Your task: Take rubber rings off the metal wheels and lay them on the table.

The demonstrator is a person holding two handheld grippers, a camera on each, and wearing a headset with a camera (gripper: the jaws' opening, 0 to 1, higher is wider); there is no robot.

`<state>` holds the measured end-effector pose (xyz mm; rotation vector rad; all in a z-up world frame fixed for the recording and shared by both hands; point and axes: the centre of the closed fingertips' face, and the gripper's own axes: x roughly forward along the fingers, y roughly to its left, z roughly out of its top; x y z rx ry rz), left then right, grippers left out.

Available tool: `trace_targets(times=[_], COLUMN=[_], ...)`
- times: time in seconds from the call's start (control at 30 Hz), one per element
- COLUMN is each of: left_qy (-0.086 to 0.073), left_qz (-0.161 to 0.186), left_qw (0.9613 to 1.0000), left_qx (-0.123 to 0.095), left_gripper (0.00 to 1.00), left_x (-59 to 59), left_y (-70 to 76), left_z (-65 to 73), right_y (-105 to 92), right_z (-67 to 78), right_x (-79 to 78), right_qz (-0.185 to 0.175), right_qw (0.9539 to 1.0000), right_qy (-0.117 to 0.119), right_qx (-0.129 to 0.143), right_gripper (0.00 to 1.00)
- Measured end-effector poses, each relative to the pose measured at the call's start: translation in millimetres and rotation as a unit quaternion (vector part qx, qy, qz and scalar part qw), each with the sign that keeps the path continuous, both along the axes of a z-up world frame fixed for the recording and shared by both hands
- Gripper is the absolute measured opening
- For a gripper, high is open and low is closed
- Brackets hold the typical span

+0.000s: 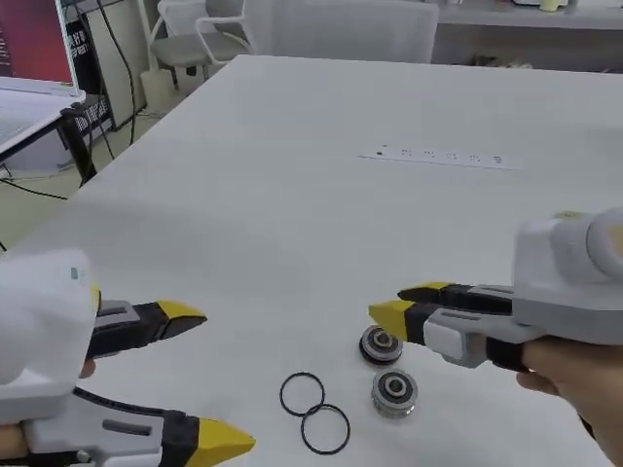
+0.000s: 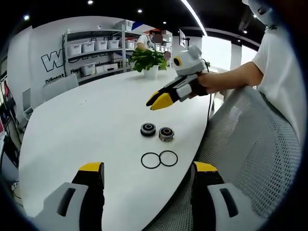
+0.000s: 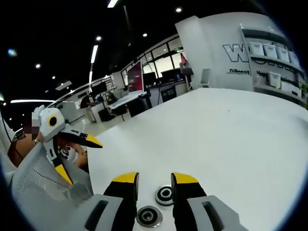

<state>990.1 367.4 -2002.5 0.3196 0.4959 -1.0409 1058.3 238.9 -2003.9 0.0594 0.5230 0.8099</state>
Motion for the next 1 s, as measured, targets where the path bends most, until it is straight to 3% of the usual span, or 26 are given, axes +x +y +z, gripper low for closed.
trace_targets(times=[0.2, 0.33, 0.5, 0.6, 0.77, 0.9, 1.0], left_qy=[-0.026, -0.044, -0.075, -0.102, -0.116, -0.123, -0.122], left_qz=[-0.014, -0.038, -0.057, -0.065, -0.084, -0.104, -0.110], left_qw=[0.9995, 0.9982, 0.9953, 0.9925, 0.9894, 0.9869, 0.9863], left_qx=[0.009, -0.016, -0.021, -0.016, -0.022, -0.009, -0.014], left_gripper=[0.71, 0.72, 0.72, 0.72, 0.71, 0.71, 0.70], left_x=[1.0, -0.9, 7.9, 18.0, 28.4, 38.7, 47.0], left_y=[-5.9, -23.4, -37.0, -46.1, -59.8, -67.6, -73.4], left_z=[11.7, 33.4, 58.0, 72.3, 85.1, 86.6, 87.2], right_y=[-18.9, -26.1, -31.8, -33.9, -36.5, -39.3, -41.8], right_z=[-4.2, -7.5, -13.8, -15.5, -16.0, -17.8, -19.2], right_x=[9.7, 10.5, 10.3, 9.9, 10.6, 11.0, 12.0], right_qz=[-0.029, -0.039, -0.047, -0.050, -0.053, -0.055, -0.058], right_qw=[0.9996, 0.9991, 0.9986, 0.9983, 0.9981, 0.9979, 0.9976], right_qy=[0.005, 0.012, 0.024, 0.028, 0.028, 0.030, 0.032], right_qx=[-0.007, -0.008, -0.012, -0.013, -0.014, -0.017, -0.017], right_gripper=[0.23, 0.23, 0.23, 0.23, 0.23, 0.23, 0.23])
